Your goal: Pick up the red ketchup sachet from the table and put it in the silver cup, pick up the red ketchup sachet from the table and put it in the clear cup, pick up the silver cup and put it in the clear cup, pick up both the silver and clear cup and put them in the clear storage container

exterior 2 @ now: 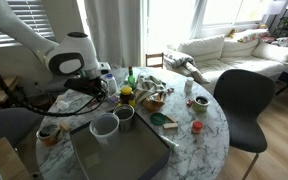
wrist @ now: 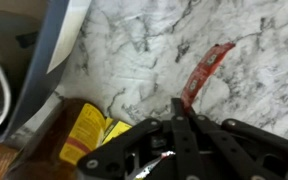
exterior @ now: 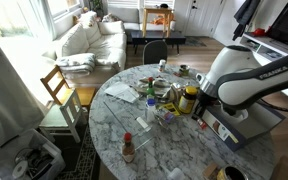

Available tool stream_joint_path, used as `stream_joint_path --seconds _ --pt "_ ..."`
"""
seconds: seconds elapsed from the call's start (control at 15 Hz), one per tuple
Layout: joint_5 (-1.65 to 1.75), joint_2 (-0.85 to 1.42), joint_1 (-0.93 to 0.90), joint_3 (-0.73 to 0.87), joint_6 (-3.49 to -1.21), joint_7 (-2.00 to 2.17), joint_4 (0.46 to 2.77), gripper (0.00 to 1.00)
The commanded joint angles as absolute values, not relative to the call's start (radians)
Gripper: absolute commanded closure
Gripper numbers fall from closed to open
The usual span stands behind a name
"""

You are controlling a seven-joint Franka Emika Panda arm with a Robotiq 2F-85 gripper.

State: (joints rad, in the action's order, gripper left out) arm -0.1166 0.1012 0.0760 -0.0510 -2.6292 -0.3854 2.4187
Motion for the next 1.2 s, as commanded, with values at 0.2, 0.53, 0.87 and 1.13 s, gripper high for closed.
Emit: stream_joint_path --seconds 0.2,0.53,0.87,1.13 --pt "0.209 -0.258 0.123 0.042 -2.442 -0.106 2.572 1.0" --pt "0.351 -0.35 0.207 0.072 -2.424 -0.003 2.607 1.0" --pt "0.398 -0.339 0.257 0.094 -2.424 0.017 2.622 1.0" --pt "0.384 -0.314 0.258 0.11 -2.467 0.012 2.629 0.85"
